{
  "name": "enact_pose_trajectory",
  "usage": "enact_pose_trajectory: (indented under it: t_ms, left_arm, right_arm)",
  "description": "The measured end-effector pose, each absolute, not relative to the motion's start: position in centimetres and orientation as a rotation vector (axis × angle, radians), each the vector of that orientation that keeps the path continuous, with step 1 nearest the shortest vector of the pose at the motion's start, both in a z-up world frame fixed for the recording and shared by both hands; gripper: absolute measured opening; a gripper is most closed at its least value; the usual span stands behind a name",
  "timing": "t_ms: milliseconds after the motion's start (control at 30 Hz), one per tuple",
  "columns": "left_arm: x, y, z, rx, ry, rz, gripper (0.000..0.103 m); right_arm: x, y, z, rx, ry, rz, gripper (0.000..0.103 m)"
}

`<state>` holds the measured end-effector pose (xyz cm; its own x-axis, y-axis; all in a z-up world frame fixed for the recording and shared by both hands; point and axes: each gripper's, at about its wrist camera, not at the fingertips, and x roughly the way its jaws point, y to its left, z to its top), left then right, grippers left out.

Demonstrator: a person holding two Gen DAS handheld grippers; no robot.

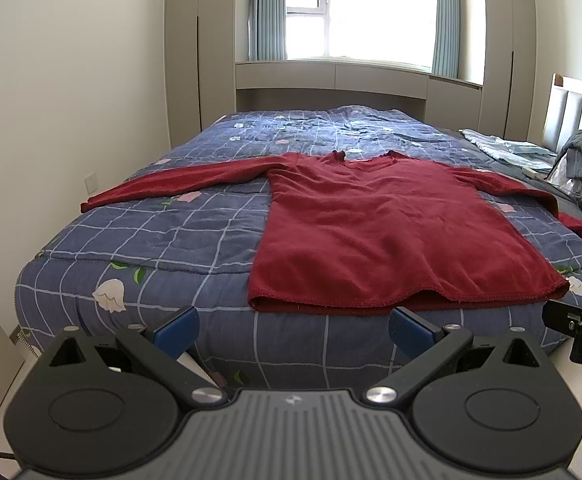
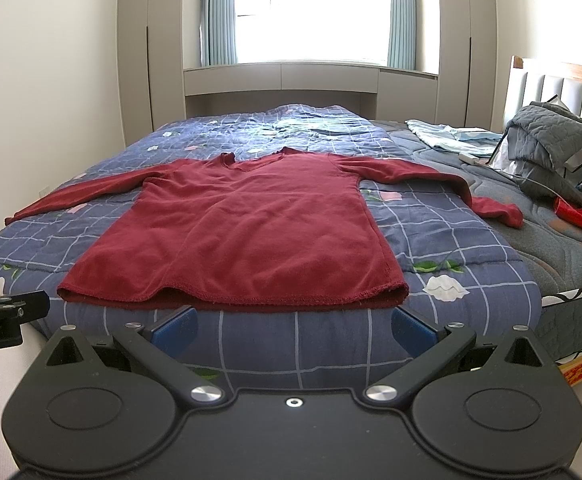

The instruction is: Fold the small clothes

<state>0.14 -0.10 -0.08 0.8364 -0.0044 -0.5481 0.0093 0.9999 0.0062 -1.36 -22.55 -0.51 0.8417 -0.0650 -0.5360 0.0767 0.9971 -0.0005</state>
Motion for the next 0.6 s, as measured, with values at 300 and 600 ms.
enact_pose_trajectory:
  t_ms: [300, 600]
  left_arm:
    - [0.5, -0.2, -0.7, 0.019, 0.609, 0.005, 0.103]
    - [5.6, -0.7, 0.0, 0.059, 0.659, 0.066, 0.103]
  right_arm:
    - [-0.9, -22.2, -0.5, -0.014, 0.592, -0.081, 0.103]
    - [1.3, -22.7, 1.0, -0.09, 0.6, -0.071, 0.103]
